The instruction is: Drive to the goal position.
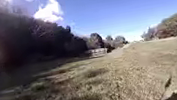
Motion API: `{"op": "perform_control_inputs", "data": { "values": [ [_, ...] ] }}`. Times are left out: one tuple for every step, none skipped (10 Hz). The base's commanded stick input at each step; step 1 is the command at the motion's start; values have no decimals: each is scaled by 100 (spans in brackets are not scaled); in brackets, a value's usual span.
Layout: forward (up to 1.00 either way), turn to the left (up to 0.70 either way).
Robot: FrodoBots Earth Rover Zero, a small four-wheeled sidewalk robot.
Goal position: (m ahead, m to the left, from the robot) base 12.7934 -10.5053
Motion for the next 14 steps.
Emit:
{"op": "perform_control_inputs", "data": {
  "values": [
    [70,-35],
    [70,-35],
    [70,-35],
    [70,-35],
    [70,0],
    [70,0],
    [70,0],
    [70,0],
    [70,0],
    [70,-11],
    [70,-27],
    [70,-35],
    [70,-35],
    [70,-34]
  ]
}}
